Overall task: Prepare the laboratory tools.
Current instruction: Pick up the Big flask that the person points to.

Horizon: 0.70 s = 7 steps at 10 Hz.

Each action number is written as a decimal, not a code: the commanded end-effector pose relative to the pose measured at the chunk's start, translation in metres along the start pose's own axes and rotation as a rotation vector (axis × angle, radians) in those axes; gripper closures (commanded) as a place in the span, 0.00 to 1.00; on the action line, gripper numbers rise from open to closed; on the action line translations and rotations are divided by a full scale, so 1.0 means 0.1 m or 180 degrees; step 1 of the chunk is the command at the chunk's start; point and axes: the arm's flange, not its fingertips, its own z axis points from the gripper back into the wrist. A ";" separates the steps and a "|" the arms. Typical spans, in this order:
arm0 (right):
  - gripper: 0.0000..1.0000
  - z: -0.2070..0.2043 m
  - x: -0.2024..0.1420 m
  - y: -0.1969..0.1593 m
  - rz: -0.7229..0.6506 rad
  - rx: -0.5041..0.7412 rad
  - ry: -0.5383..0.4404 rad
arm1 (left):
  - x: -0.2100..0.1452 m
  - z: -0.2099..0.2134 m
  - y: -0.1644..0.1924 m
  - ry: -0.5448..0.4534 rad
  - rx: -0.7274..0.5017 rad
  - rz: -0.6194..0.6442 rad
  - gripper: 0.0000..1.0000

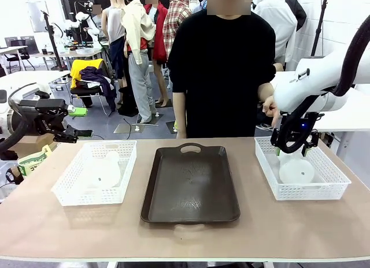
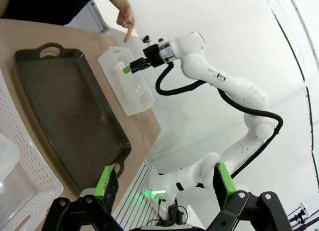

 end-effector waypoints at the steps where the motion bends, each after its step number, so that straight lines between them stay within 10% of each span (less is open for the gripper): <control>1: 0.00 -0.05 0.10 0.03 -0.0086 0.0057 -0.0060 | 0.01 0.03 -0.01 0.0047 -0.0019 -0.0020 0.00; 7: 0.00 -0.16 0.16 0.04 -0.0169 0.0137 0.0029 | 0.01 0.03 -0.01 0.0047 -0.0019 -0.0020 0.00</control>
